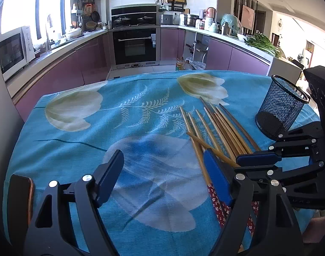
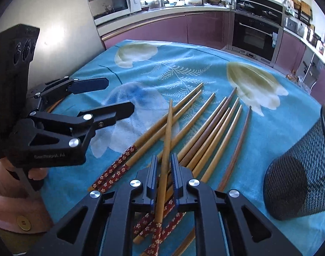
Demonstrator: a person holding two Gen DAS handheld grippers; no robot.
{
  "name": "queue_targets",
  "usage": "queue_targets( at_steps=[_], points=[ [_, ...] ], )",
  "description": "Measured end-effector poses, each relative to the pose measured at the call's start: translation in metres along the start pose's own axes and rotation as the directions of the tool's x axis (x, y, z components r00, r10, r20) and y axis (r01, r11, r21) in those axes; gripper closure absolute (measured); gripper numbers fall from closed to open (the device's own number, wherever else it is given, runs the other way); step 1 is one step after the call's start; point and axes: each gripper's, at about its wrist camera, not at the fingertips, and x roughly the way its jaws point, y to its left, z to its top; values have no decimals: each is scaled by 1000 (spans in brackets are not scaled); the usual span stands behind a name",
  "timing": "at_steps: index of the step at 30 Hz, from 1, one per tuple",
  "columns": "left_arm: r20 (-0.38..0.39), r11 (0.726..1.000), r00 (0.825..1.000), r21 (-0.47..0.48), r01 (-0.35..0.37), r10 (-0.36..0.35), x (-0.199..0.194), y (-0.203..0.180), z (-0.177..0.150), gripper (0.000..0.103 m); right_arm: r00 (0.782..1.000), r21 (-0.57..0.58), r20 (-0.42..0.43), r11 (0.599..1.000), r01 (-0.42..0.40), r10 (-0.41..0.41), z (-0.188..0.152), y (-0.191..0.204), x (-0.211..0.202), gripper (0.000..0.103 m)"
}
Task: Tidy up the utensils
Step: 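Lift the chopstick upright with the right gripper while the left gripper grasps another chopstick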
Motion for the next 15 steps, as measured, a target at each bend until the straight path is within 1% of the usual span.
queue_targets(
  at_steps=[3,5,6,7,11,15],
  points=[
    [-13,1000,1000,11,19,-19,0,-2,-1,30,1000,6,-10,1000,-15,15,3,-3,1,88],
    [-23,999,999,16,33,-32,2,-3,0,32,1000,20,-6,1000,-19,19,3,-7,1,96],
    [-31,999,999,20,38,-37,3,-4,0,33,999,42,-1,998,-41,41,1,-10,0,97],
    [-42,999,998,25,42,-41,6,-5,0,35,998,65,6,996,-63,63,0,-14,-2,97],
    [-87,997,994,38,74,-70,16,-12,3,48,995,98,59,992,-85,79,-7,-19,-17,97],
    [-132,995,989,60,82,-73,29,-20,8,58,989,122,119,987,-104,90,-13,-22,-39,97]
  ],
)
